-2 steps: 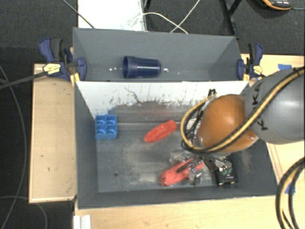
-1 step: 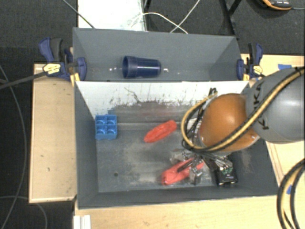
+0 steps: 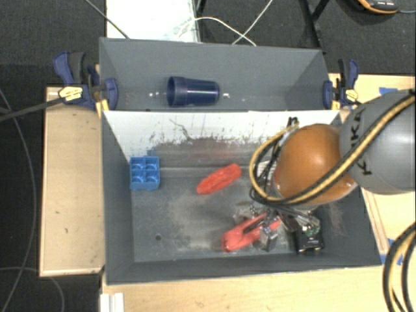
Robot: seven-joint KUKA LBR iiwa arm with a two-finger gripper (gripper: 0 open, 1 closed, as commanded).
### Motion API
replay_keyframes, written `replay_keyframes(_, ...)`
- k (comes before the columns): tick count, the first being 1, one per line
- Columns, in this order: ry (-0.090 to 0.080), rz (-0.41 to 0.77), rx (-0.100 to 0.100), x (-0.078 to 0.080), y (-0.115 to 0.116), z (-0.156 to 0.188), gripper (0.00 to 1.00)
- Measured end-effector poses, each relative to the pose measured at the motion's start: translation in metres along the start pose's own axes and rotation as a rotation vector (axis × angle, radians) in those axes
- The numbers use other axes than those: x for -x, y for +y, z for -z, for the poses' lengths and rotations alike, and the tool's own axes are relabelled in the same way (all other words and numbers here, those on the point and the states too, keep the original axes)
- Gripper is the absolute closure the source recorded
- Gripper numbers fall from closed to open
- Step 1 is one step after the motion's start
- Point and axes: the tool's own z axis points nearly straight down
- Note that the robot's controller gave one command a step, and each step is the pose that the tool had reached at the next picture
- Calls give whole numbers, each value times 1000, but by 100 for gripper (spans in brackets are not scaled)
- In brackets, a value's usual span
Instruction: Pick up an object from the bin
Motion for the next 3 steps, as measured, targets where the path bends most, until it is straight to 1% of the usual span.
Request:
replay_keyframes(2,-6,-6,-2,1,0,26,100)
replay_keyframes(3,3,-9,3,-1,1,52,100)
